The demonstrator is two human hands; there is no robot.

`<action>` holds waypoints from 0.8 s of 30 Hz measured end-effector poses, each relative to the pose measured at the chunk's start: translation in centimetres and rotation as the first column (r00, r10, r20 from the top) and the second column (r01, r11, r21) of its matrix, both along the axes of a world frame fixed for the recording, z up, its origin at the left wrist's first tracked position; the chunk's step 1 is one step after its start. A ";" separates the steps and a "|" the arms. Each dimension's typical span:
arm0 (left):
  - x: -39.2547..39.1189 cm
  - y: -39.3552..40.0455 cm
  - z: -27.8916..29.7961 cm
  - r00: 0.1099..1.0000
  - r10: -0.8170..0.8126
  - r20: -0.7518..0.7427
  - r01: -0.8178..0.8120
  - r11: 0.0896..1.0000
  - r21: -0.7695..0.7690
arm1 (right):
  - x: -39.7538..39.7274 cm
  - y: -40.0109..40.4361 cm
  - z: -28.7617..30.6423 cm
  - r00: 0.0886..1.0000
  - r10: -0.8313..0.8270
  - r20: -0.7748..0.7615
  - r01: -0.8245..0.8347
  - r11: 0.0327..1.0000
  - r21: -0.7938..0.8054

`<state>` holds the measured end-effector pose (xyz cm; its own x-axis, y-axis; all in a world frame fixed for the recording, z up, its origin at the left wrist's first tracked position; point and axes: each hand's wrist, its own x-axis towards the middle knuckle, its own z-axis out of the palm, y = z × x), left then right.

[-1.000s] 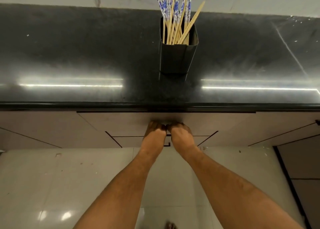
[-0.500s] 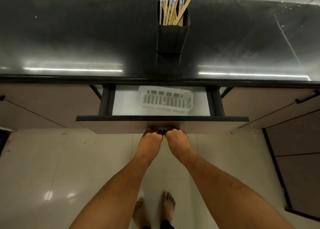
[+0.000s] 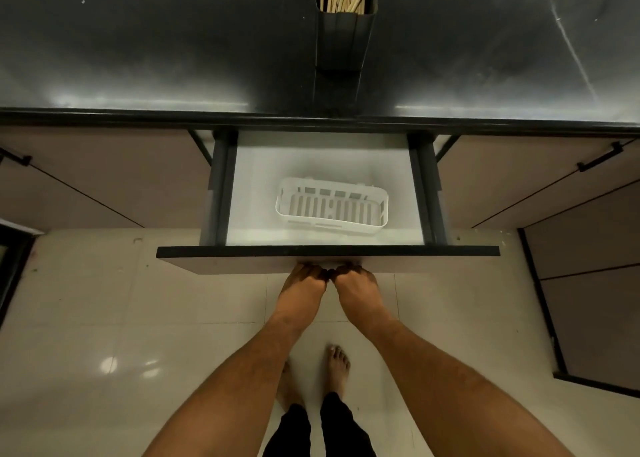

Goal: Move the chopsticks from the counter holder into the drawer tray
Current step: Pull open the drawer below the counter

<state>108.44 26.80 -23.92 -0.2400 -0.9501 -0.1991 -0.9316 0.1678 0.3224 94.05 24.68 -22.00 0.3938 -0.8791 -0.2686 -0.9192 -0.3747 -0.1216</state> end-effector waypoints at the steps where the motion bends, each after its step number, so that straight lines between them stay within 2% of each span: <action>1: 0.0 0.2 0.1 0.999 -0.030 0.028 0.030 1.000 -0.008 | 0.0 0.3 0.0 1.000 0.000 0.003 0.000 1.000 0.002; 6: 0.0 1.0 0.9 0.982 -0.128 0.142 0.135 0.990 -0.040 | -0.1 1.3 0.4 0.999 -0.007 0.048 0.006 1.000 0.013; 10: 0.2 1.1 2.1 0.977 -0.164 0.136 0.173 0.983 -0.061 | -0.3 1.8 1.1 0.990 -0.015 0.138 0.013 1.000 0.012; 13: 0.5 1.4 4.0 0.977 -0.189 0.096 0.201 0.971 -0.131 | -0.7 2.5 2.6 0.979 0.003 0.203 0.014 0.996 -0.083; 18: 0.9 1.6 6.7 0.951 -0.308 0.013 0.286 0.863 -0.417 | -2.0 2.7 5.5 0.959 0.071 0.275 0.011 0.958 -0.288; 21: 1.5 0.9 9.3 0.944 -0.329 0.033 0.304 0.823 -0.480 | -2.8 2.2 7.7 0.964 0.106 0.245 -0.006 0.926 -0.377; 24: 2.0 -0.5 11.6 0.959 -0.279 0.046 0.264 0.826 -0.499 | -3.0 1.4 9.3 0.966 0.105 0.237 0.009 0.899 -0.438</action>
